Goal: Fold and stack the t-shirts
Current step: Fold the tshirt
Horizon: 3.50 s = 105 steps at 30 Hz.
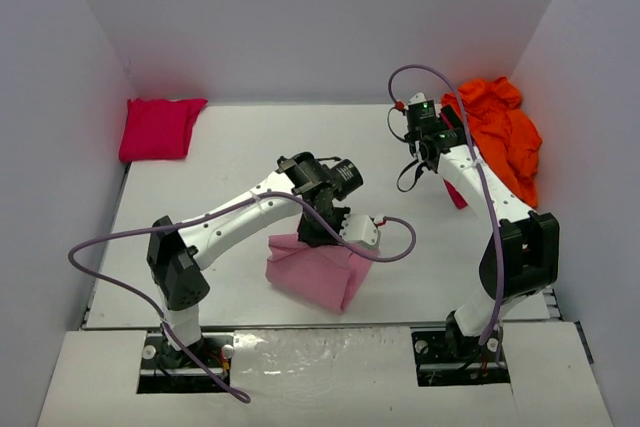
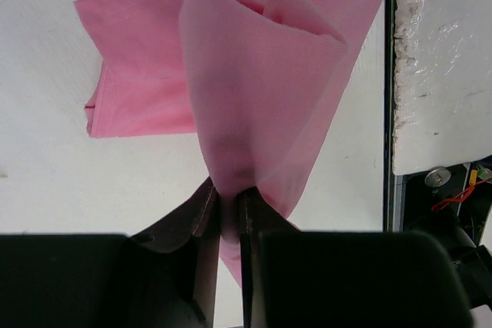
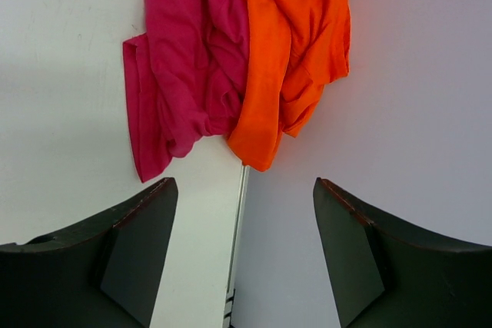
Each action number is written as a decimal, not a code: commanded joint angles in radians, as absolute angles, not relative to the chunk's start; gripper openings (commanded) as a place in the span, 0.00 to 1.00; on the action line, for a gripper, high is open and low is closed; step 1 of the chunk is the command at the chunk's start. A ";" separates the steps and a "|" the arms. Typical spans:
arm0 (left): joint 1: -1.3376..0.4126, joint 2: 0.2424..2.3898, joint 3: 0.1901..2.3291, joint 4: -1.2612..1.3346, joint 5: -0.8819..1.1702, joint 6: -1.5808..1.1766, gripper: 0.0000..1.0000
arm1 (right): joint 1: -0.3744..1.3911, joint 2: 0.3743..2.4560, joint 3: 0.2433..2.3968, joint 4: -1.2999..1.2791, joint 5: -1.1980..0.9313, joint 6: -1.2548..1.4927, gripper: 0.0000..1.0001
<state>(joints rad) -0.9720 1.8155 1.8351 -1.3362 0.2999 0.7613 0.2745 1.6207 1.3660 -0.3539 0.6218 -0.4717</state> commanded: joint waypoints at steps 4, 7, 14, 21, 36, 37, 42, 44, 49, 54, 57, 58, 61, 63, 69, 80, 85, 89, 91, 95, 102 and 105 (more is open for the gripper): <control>-1.020 1.773 1.865 -1.442 0.352 0.819 0.00 | 0.268 1.585 1.373 -0.333 0.680 -0.464 0.68; -1.040 1.759 1.853 -1.465 0.358 0.831 0.00 | 0.268 1.588 1.374 -0.332 0.681 -0.461 0.68; -1.056 1.716 1.849 -1.518 0.373 0.840 0.00 | 0.268 1.606 1.368 -0.331 0.681 -0.446 0.68; -1.044 1.758 1.811 -1.495 0.332 0.883 0.00 | 0.268 1.635 1.388 -0.333 0.684 -0.437 0.68; -0.881 1.959 1.950 -1.140 0.300 0.853 0.47 | 0.264 1.640 1.357 -0.325 0.686 -0.457 0.68; -0.871 1.961 1.964 -1.109 0.297 0.840 0.49 | 0.264 1.642 1.357 -0.324 0.685 -0.456 0.68; -0.846 1.947 2.015 -1.024 0.254 0.768 0.52 | 0.264 1.648 1.360 -0.324 0.685 -0.453 0.68; -0.843 1.921 2.037 -1.003 0.216 0.749 0.52 | 0.265 1.639 1.361 -0.325 0.686 -0.453 0.68; -0.820 1.845 2.004 -1.031 0.242 0.727 0.52 | 0.265 1.599 1.359 -0.324 0.683 -0.450 0.68; -0.790 1.764 1.883 -1.037 0.295 0.658 0.53 | 0.264 1.535 1.362 -0.325 0.650 -0.441 0.68; -0.703 1.749 1.841 -1.047 0.423 0.581 0.57 | 0.264 1.498 1.358 -0.324 0.627 -0.442 0.68; -0.644 1.769 1.847 -1.080 0.480 0.563 0.58 | 0.261 1.479 1.356 -0.324 0.609 -0.440 0.69; -0.488 1.853 1.868 -1.193 0.677 0.536 0.64 | 0.252 1.425 1.349 -0.325 0.544 -0.428 0.71; -0.449 1.885 1.861 -1.224 0.775 0.535 0.68 | 0.250 1.397 1.342 -0.325 0.516 -0.416 0.71; -0.413 1.987 1.742 -1.252 0.896 0.559 0.71 | 0.247 1.342 1.317 -0.334 0.471 -0.407 0.73; -0.409 2.173 1.776 -1.500 1.103 0.747 0.72 | 0.238 1.329 1.282 -0.332 0.486 -0.416 0.73; -0.401 2.184 1.736 -1.494 1.092 0.742 0.72 | 0.238 1.333 1.277 -0.330 0.494 -0.418 0.73; -0.371 2.114 1.671 -1.404 1.057 0.678 0.73 | 0.238 1.326 1.274 -0.327 0.499 -0.419 0.72; -0.359 2.062 1.635 -1.376 1.056 0.655 0.73 | 0.236 1.317 1.282 -0.328 0.468 -0.410 0.61; -0.352 1.980 1.597 -1.332 1.030 0.617 0.73 | 0.238 1.296 1.324 -0.392 0.214 -0.392 0.08; -0.223 1.922 1.590 -1.323 0.997 0.592 0.73 | 0.355 1.324 1.401 -0.713 -0.358 -0.468 0.00; -0.124 1.864 1.556 -1.160 0.974 0.483 0.73 | 0.487 1.363 1.404 -0.807 -0.391 -0.485 0.00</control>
